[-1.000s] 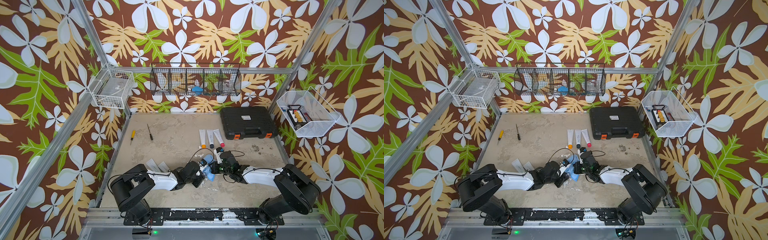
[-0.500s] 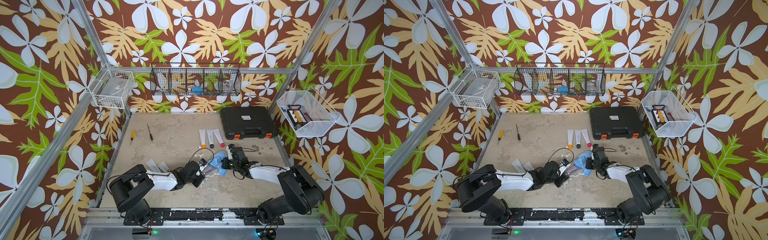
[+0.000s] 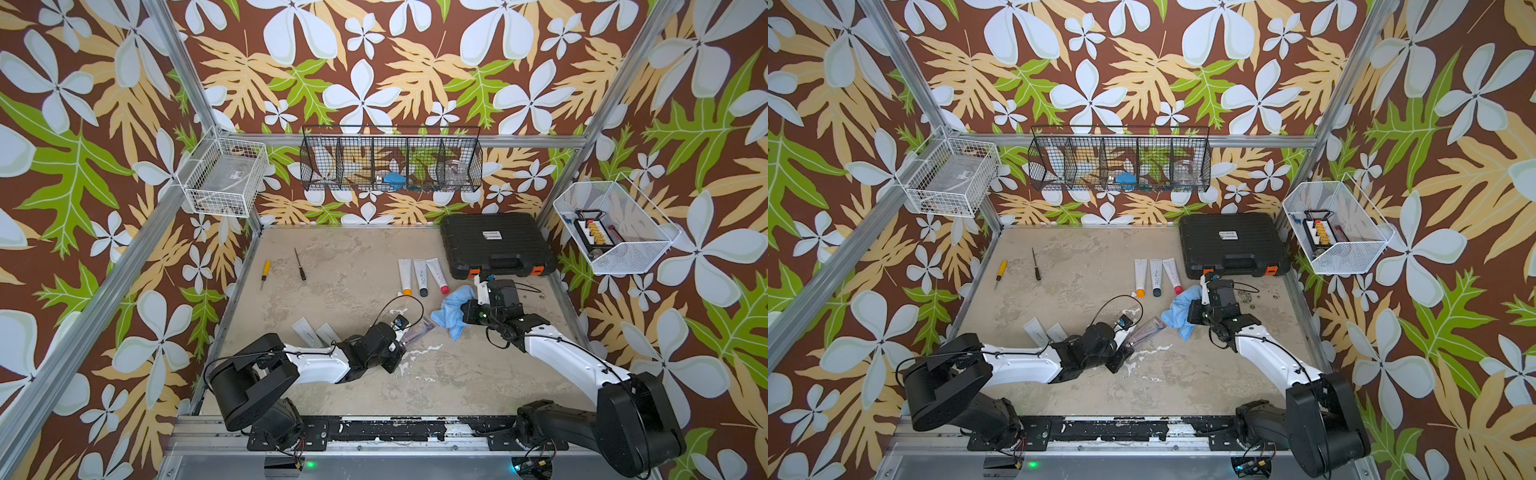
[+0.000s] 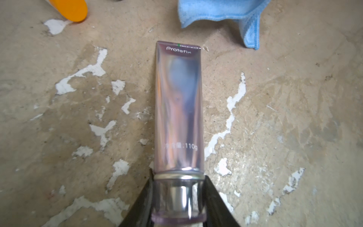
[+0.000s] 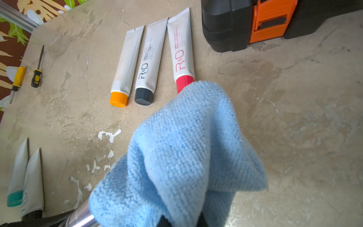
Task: Wipe the surface of the toothpaste tube
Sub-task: Pick up the toothpaste from the center of the board, then place the toothpaste at the center of the board.
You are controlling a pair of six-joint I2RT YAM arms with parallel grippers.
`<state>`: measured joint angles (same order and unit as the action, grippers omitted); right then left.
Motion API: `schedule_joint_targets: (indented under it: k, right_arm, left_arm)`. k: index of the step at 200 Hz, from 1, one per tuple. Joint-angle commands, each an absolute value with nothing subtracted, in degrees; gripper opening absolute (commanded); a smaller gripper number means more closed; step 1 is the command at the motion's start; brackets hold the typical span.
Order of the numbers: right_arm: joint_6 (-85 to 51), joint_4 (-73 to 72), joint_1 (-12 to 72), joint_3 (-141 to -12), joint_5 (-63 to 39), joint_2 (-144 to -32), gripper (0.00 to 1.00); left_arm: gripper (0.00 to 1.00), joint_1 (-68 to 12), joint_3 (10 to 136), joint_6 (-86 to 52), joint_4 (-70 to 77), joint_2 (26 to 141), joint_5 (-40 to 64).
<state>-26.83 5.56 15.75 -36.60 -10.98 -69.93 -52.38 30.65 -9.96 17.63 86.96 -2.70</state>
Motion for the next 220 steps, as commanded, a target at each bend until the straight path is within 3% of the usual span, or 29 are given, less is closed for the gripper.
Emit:
schedule_joint_targets:
  k: [1, 53, 117, 150, 220]
  right_arm:
    - [-28.51, 7.25, 15.60, -35.95, -12.14, -67.53, 0.00]
    - [-29.69, 8.60, 15.62, -35.88, -13.88, -61.44, 0.00]
    - [-30.15, 10.45, 15.62, -36.93, -13.88, -57.97, 0.00]
    - [-30.92, 10.02, 15.60, -35.86, -14.58, -57.18, 0.00]
    - [-31.06, 11.83, 15.62, -34.38, -13.28, -53.25, 0.00]
  left_arm:
    - [0.21, -51.16, 30.35, -12.79, 16.43, 85.88, -5.22]
    - [0.18, -47.70, 27.86, -21.68, 12.16, 83.06, -14.73]
    - [0.21, -42.23, 28.39, -27.94, 14.00, 83.59, -18.28]
    - [0.21, -38.22, 35.14, -29.80, 15.08, 89.59, -16.36]
    - [0.20, -37.28, 52.85, -34.99, 10.73, 105.11, -17.74]
